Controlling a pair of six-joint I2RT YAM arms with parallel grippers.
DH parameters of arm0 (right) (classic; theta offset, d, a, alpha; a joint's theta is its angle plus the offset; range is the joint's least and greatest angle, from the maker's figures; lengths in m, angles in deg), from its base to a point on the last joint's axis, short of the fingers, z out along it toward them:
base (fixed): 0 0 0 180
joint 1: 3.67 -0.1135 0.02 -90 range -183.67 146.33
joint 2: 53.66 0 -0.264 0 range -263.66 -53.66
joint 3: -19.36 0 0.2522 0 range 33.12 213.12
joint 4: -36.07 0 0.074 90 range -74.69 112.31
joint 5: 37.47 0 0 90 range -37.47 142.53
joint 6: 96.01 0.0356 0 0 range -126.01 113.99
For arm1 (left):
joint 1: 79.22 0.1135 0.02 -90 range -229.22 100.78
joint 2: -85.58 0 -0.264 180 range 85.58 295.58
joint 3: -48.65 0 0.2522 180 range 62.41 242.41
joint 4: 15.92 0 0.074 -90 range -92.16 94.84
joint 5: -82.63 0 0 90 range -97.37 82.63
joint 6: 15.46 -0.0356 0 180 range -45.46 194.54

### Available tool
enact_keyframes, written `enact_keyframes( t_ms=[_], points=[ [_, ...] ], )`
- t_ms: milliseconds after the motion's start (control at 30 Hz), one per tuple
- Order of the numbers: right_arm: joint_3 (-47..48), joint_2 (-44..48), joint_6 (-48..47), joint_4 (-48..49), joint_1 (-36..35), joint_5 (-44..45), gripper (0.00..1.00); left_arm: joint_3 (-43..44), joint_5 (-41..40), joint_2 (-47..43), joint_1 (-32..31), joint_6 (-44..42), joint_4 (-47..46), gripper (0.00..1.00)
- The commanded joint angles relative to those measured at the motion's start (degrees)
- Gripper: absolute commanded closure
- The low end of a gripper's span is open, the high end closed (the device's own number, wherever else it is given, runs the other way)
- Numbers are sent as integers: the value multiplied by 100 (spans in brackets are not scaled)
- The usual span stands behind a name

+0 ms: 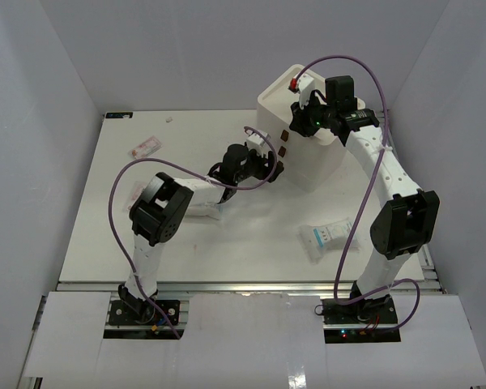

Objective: Organize the makeup

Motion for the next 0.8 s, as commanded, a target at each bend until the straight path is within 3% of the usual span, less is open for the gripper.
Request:
enact_keyframes(
  t_ms=[0,133,767],
  points=[
    [-19,-226,139,-648,-121,-432,85,430,-33,132,-23,23,-273,24],
    [-14,-209,126,-652,-118,-417,85,741,-235,421,-23,53,-224,29],
    [-81,-168,112,-643,-118,-481,84,1403,-247,1125,-23,52,163,32]
  ],
)
